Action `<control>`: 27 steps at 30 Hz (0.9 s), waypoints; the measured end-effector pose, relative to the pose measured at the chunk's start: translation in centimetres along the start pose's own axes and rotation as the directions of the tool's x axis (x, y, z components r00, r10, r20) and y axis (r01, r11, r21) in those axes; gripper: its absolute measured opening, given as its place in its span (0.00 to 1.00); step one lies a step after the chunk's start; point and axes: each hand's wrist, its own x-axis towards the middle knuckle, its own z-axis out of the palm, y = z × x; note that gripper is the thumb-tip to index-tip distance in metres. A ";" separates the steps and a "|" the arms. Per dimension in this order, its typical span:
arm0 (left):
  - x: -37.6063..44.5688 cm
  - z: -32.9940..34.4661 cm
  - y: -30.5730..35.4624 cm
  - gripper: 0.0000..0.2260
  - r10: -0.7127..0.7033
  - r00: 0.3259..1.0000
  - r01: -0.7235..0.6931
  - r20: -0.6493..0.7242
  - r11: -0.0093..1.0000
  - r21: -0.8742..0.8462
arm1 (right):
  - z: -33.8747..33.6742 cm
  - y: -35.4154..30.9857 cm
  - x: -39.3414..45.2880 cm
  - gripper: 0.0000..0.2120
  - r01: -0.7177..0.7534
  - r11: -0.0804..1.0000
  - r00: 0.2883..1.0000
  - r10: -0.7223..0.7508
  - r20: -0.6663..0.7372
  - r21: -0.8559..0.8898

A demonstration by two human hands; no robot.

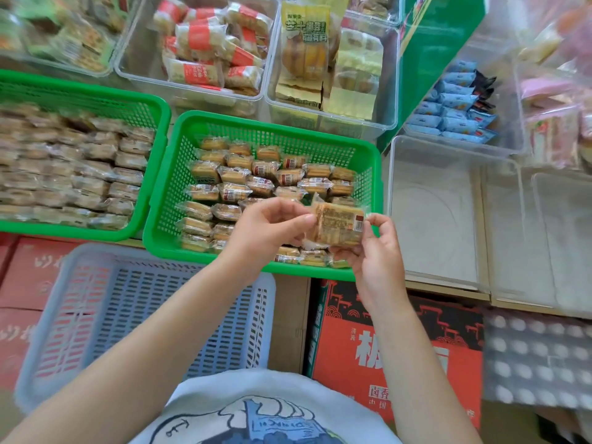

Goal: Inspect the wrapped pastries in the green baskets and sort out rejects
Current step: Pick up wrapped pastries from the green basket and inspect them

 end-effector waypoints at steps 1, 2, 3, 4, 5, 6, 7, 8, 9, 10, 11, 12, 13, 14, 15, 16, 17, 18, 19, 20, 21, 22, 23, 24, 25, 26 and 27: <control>-0.4 -0.2 -0.1 0.02 0.000 1.000 0.000 0.004 1.000 0.013 | 0.0 0.0 -0.4 0.05 0.008 1.000 1.000 -0.008 -0.005 -0.021; -0.7 -0.3 -0.2 0.02 0.007 1.000 -0.007 0.011 1.000 0.023 | 0.0 -0.1 -0.7 0.05 0.016 0.999 1.000 -0.016 -0.011 -0.043; -1.0 -0.4 -0.2 0.03 0.012 1.000 -0.012 0.023 1.000 0.024 | 0.0 -0.2 -1.0 0.05 0.024 0.997 1.000 -0.026 -0.015 -0.069; -1.4 -0.5 -0.2 0.04 0.015 0.999 -0.016 0.040 1.000 0.020 | -0.1 -0.2 -1.3 0.05 0.036 0.994 0.999 -0.038 -0.018 -0.102; -1.7 -0.6 -0.2 0.05 0.018 0.998 -0.019 0.063 1.000 0.016 | -0.2 -0.2 -1.5 0.06 0.050 0.988 0.998 -0.054 -0.023 -0.143; -1.9 -0.7 -0.2 0.05 0.025 0.996 -0.026 0.087 1.000 0.017 | -0.3 -0.2 -1.6 0.06 0.070 0.980 0.997 -0.077 -0.031 -0.189; -2.2 -0.8 -0.2 0.05 0.033 0.993 -0.036 0.111 0.999 0.025 | -0.4 -0.2 -1.8 0.06 0.093 0.968 0.994 -0.105 -0.039 -0.234; -2.5 -0.8 -0.2 0.05 0.042 0.990 -0.048 0.133 0.998 0.035 | -0.6 -0.3 -1.9 0.06 0.117 0.955 0.990 -0.135 -0.046 -0.273; -2.7 -0.7 -0.2 0.05 0.051 0.988 -0.059 0.149 0.997 0.046 | -0.7 -0.5 -2.1 0.06 0.142 0.944 0.985 -0.163 -0.048 -0.299; -3.0 -0.6 -0.3 0.05 0.056 0.986 -0.066 0.155 0.996 0.061 | -0.8 -0.6 -2.3 0.06 0.163 0.935 0.981 -0.186 -0.045 -0.314; -3.2 -0.5 -0.3 0.05 0.055 0.987 -0.069 0.154 0.994 0.084 | -0.9 -0.8 -2.5 0.06 0.181 0.931 0.978 -0.203 -0.037 -0.318; -3.4 -0.4 -0.3 0.06 0.056 0.987 -0.074 0.151 0.990 0.116 | -1.0 -1.0 -2.8 0.06 0.198 0.928 0.976 -0.216 -0.024 -0.316; -3.5 -0.3 -0.4 0.06 0.060 0.987 -0.083 0.149 0.985 0.150 | -1.0 -1.2 -3.1 0.06 0.213 0.926 0.974 -0.227 -0.006 -0.311; -3.7 -0.3 -0.4 0.06 0.065 0.987 -0.091 0.146 0.980 0.179 | -1.1 -1.4 -3.4 0.06 0.225 0.927 0.973 -0.232 0.012 -0.300; -3.8 -0.2 -0.5 0.07 0.064 0.988 -0.091 0.140 0.976 0.196 | -1.1 -1.5 -3.7 0.06 0.231 0.932 0.972 -0.233 0.027 -0.281; -3.9 -0.2 -0.5 0.07 0.059 0.989 -0.085 0.133 0.976 0.201 | -1.0 -1.6 -3.9 0.05 0.234 0.939 0.972 -0.232 0.037 -0.251; -4.1 -0.1 -0.4 0.07 0.051 0.990 -0.076 0.130 0.978 0.196 | -0.9 -1.7 -4.2 0.05 0.233 0.949 0.972 -0.230 0.040 -0.214; -4.3 0.0 -0.4 0.07 0.042 0.990 -0.066 0.131 0.981 0.182 | -0.9 -1.8 -4.5 0.05 0.231 0.958 0.973 -0.228 0.034 -0.171; -4.4 0.1 -0.3 0.07 0.033 0.990 -0.056 0.136 0.984 0.167 | -0.8 -1.9 -4.7 0.05 0.226 0.966 0.974 -0.225 0.024 -0.123; -4.5 0.1 -0.3 0.07 0.026 0.990 -0.047 0.142 0.987 0.153 | -0.7 -1.9 -4.8 0.05 0.221 0.972 0.975 -0.220 0.016 -0.081; -4.5 0.2 -0.3 0.07 0.019 0.989 -0.041 0.146 0.989 0.143 | -0.7 -1.9 -4.9 0.05 0.215 0.975 0.977 -0.215 0.013 -0.050; -4.5 0.2 -0.3 0.07 0.016 0.989 -0.036 0.149 0.990 0.135 | -0.7 -1.9 -4.9 0.04 0.212 0.977 0.977 -0.211 0.018 -0.034; -4.4 0.1 -0.3 0.07 0.011 0.989 -0.030 0.150 0.991 0.129 | -0.7 -1.8 -5.0 0.04 0.211 0.977 0.977 -0.210 0.029 -0.029; -4.3 0.1 -0.3 0.07 0.006 0.989 -0.024 0.149 0.992 0.121 | -0.8 -1.7 -5.0 0.04 0.215 0.976 0.976 -0.214 0.045 -0.032; -4.2 0.0 -0.3 0.06 0.000 0.990 -0.017 0.143 0.994 0.111 | -0.8 -1.7 -5.0 0.04 0.225 0.973 0.973 -0.222 0.063 -0.043; -4.1 -0.1 -0.3 0.06 0.000 0.991 -0.013 0.131 0.995 0.099 | -0.9 -1.7 -5.1 0.05 0.239 0.969 0.969 -0.233 0.082 -0.063; -4.0 -0.1 -0.3 0.05 0.009 0.994 -0.019 0.113 0.996 0.092 | -0.9 -1.8 -5.1 0.05 0.255 0.963 0.964 -0.246 0.102 -0.088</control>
